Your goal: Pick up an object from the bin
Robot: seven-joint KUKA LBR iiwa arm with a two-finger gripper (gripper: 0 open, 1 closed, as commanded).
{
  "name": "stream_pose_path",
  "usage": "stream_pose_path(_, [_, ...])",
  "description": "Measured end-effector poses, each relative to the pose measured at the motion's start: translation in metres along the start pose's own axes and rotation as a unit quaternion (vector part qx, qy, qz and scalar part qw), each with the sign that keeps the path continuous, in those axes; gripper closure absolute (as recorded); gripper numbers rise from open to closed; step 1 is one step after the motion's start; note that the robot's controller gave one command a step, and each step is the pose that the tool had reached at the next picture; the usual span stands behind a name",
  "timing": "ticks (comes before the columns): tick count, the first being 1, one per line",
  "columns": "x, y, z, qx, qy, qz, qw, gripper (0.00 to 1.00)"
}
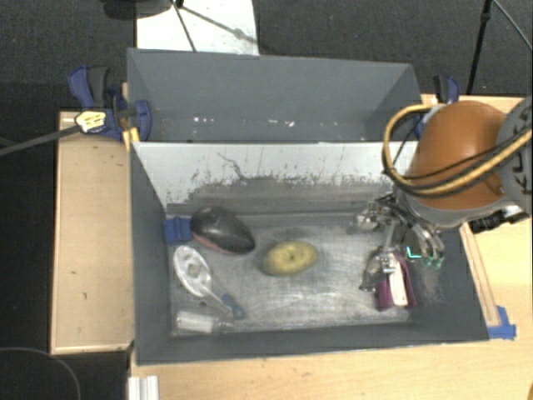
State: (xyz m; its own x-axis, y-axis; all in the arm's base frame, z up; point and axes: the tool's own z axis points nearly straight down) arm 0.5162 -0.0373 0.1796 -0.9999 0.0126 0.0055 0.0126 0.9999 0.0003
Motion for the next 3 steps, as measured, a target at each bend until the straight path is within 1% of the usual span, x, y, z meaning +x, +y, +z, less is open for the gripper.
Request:
stream_pose_path(1, [-0.020, 0.078, 0.050, -0.001, -0.0020, -0.088, 0.9961, 0.00])
stream_pose_path(2, [-0.071, 0.104, 0.107, 0.000, -0.0059, -0.151, 0.9885, 0.00])
stream_pose_path(3, [-0.072, 0.104, 0.104, 0.000, -0.0098, -0.151, 0.9886, 1.00])
